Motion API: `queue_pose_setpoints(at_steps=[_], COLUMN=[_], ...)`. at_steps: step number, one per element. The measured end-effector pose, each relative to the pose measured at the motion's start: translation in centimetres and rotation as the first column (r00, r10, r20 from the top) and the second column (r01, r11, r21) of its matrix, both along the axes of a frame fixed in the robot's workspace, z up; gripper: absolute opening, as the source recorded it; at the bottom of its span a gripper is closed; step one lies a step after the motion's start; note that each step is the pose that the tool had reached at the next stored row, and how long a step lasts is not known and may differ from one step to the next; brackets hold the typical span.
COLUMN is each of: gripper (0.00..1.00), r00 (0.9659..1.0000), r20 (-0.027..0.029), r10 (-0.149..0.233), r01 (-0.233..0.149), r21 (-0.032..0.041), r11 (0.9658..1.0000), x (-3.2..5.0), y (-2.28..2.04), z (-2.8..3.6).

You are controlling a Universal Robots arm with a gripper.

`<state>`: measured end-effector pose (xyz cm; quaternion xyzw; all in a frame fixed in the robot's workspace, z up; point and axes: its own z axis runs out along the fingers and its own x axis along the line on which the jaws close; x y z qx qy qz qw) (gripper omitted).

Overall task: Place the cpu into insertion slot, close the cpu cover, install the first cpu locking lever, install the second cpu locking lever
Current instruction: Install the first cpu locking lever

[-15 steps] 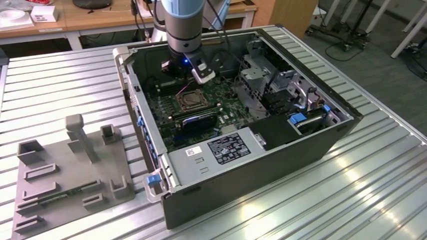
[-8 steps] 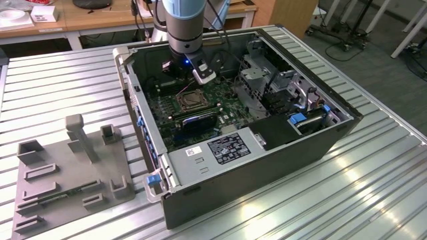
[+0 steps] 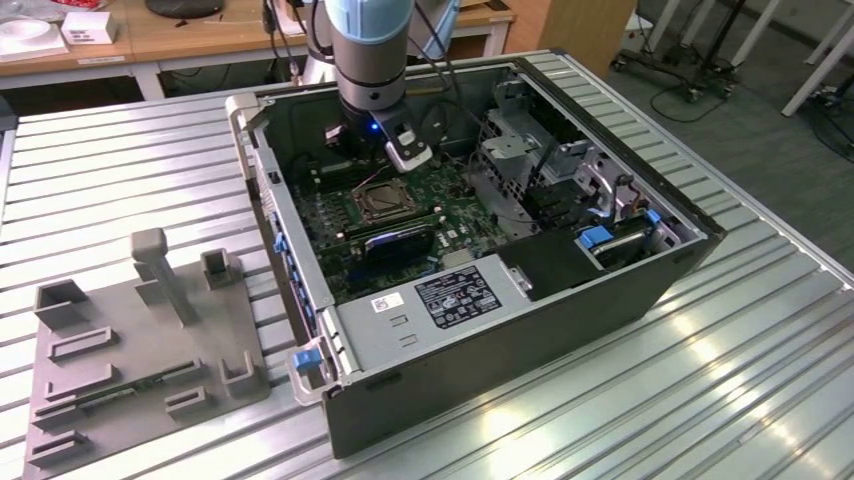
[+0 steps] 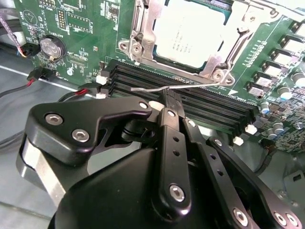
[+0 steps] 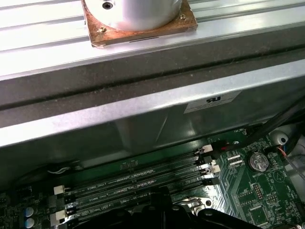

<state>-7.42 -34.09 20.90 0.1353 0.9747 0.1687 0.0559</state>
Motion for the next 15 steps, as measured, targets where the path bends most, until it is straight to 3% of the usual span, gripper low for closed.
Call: queue_pose_setpoints(at_steps=[15], gripper=[0.11], r00=[1.0000], r20=[0.0000], r10=[0.000], r01=[0.000], r21=[0.0007], r11=[1.0000], x=[0.06], y=[0.00], z=[-0.48])
